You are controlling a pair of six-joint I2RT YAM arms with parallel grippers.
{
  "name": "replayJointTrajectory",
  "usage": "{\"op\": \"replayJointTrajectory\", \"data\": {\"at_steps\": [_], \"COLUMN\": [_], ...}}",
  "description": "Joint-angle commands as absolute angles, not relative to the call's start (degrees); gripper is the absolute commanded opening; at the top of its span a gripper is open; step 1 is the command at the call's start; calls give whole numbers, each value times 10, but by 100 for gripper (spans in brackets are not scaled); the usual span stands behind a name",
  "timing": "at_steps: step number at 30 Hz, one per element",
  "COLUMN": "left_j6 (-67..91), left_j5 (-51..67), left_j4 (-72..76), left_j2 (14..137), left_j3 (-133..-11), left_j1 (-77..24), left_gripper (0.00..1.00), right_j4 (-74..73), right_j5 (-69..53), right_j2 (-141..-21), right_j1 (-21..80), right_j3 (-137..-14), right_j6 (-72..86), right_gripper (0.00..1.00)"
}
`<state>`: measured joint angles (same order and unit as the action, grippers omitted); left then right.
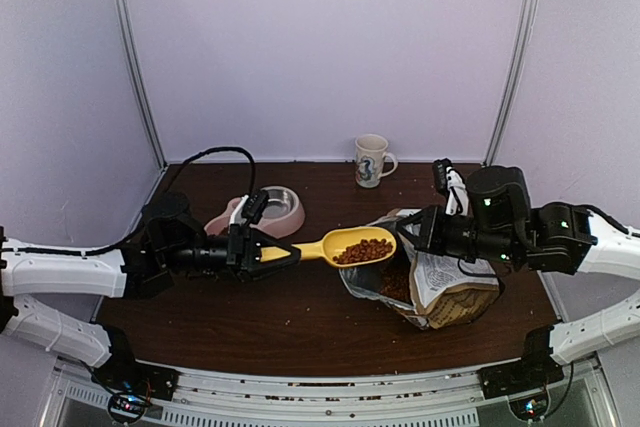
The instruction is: Serve the pet food
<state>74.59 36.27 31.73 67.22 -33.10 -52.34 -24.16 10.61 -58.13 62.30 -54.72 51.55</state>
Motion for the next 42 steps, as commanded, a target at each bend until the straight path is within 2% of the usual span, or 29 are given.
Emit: {"op": "replayJointTrajectory", "data": {"at_steps": [1, 11, 22, 29, 42], "left_j6": [751, 777, 763, 675, 548], "left_j5": [378, 354, 327, 325, 341], "left_j4": [330, 279, 228, 148, 55], "left_j2": [648, 577, 536, 564, 702], "left_j3": [-328, -302, -271, -303, -416], "left_j1": [-512, -435, -243, -141, -78], "left_gripper": [0, 0, 0, 0, 0], "right_j4": [-209, -211, -214, -218, -227], "right_j5": [137, 142, 143, 141, 144], "right_j2": [-563, -560, -568, -576, -571], "right_j1": [619, 616, 608, 607, 601], "right_j3": [-546, -541, -546, -552, -554], "right_j6": [522, 521, 518, 516, 513], "right_gripper": [0, 0, 0, 0, 0]}}
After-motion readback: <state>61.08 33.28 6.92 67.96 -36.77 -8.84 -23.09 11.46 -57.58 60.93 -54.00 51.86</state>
